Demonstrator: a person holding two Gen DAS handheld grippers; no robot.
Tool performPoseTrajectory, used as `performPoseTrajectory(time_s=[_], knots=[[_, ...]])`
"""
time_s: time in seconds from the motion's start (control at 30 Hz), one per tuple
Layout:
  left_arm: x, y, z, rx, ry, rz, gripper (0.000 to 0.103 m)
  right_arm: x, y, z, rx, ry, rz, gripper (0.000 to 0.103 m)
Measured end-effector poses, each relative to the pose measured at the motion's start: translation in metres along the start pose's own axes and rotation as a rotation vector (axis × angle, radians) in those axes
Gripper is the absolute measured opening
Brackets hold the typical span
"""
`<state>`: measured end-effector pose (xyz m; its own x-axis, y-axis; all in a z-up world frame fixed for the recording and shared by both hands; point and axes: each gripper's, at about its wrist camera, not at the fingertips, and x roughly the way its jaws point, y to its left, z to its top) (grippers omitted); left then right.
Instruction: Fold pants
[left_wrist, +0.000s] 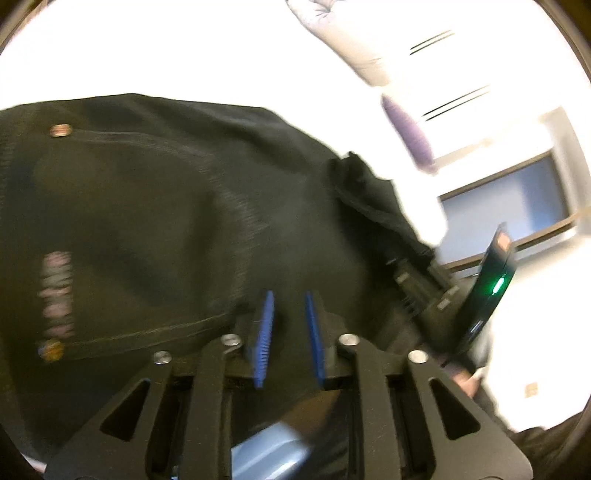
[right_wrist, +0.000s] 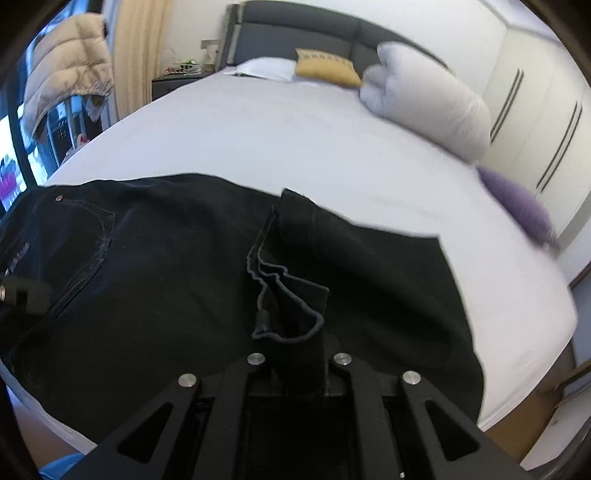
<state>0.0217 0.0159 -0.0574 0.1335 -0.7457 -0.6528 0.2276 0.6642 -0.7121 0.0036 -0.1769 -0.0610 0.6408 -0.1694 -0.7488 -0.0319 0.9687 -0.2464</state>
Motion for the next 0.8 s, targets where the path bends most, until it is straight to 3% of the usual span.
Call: performPoseTrajectory(time_s=[0.07, 0.13, 0.33, 0.43, 0.6, 0.8], knots=[[0.0, 0.001, 0.01, -0.046, -0.018, -0.087, 0.074, -0.007, 0.016, 0.006, -0.033, -0.034, -0.018, 0.009], [-0.002, 0.006, 0.02, -0.101, -0.043, -0.167, 0.084, -0.011, 0.031, 0.01, -0.078, -0.065, -0.036, 0.009], [0.017, 0.029, 0.047, -0.257, 0.0, -0.305, 0.09, -0.035, 0.084, 0.012, -0.222, -0.163, -0.038, 0.009], [0.031, 0.039, 0.055, -0.31, 0.033, -0.314, 0.09, -0.041, 0.104, 0.008, -0.306, -0.204, -0.05, 0.009], [0.04, 0.052, 0.071, -0.348, 0.056, -0.357, 0.09, -0.041, 0.117, 0.002, -0.367, -0.224, -0.059, 0.009], [0.052, 0.052, 0.097, -0.293, 0.105, -0.332, 0.088, -0.036, 0.116, -0.005, -0.426, -0.225, -0.064, 0.009]])
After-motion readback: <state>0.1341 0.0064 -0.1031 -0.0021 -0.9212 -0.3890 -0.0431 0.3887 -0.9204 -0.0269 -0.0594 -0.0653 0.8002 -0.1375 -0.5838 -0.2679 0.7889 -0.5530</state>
